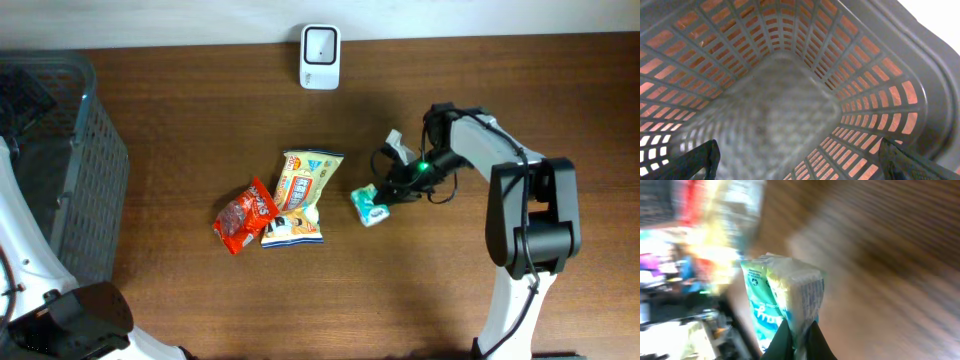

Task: Scan the item barcode
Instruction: 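Lift the green pack and hold it over the scanner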

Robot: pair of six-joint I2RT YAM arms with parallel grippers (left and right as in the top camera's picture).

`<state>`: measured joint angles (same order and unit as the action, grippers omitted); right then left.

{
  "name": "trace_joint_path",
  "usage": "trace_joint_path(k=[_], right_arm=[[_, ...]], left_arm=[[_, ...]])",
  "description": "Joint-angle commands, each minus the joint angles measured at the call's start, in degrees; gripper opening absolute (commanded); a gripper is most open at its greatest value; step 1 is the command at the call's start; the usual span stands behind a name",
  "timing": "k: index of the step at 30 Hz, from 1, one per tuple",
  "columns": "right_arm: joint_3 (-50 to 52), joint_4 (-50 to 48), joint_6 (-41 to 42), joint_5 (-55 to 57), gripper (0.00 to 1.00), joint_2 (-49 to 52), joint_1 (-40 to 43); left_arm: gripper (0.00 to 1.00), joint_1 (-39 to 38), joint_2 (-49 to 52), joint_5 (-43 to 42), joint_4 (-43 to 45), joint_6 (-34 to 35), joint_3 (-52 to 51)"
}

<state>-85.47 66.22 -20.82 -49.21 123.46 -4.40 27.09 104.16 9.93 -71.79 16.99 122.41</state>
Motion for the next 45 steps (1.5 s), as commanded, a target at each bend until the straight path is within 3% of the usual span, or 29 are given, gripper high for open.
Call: trace_joint_path(k=[1,7,14,21,27,33,35,39,45], right_arm=[[-3.1,1.9,-3.4,-16.5,0.04,-3.1,1.9],[-3.2,2.2,-3.4,-39.7,0.04,-3.9,3.4],[-9.5,11.1,-2.3,-39.8,0.04,-4.3,3.3],[-24.2,23.3,-2.3,-39.7,0.04,-4.8,3.3],[-34.7,27.1,-2.2,-39.7,0.04,-4.8,3.3],[-37.4,28.8,-2.3,-39.4,0.04,-4.8,3.3],[-38.9,28.2,-0.8,-33.0,0.04,-4.8,3.2],[-45.0,21.6,12.1,-13.2,0.04,-4.8,1.1],[-55.5,3.3,26.0,11.3,0.04,-4.8,-5.1]], left_arm=[[0.99,0.1,0.0,0.2,0.1,0.5,-0.1],[0.99,0.1,0.0,0.2,0.1,0.5,-0.1],[0.99,0.1,0.0,0.2,0.1,0.5,-0.1],[0.99,0.1,0.0,0.2,0.1,0.5,-0.1],[0.99,0.1,0.0,0.2,0.1,0.5,-0.1],[0.99,0.1,0.0,0.2,0.1,0.5,-0.1],[0.99,0.1,0.0,0.2,0.0,0.5,-0.1],[0.99,0.1,0.0,0.2,0.1,0.5,-0.1],[0.99,0.1,0.0,0.2,0.1,0.5,-0.1]])
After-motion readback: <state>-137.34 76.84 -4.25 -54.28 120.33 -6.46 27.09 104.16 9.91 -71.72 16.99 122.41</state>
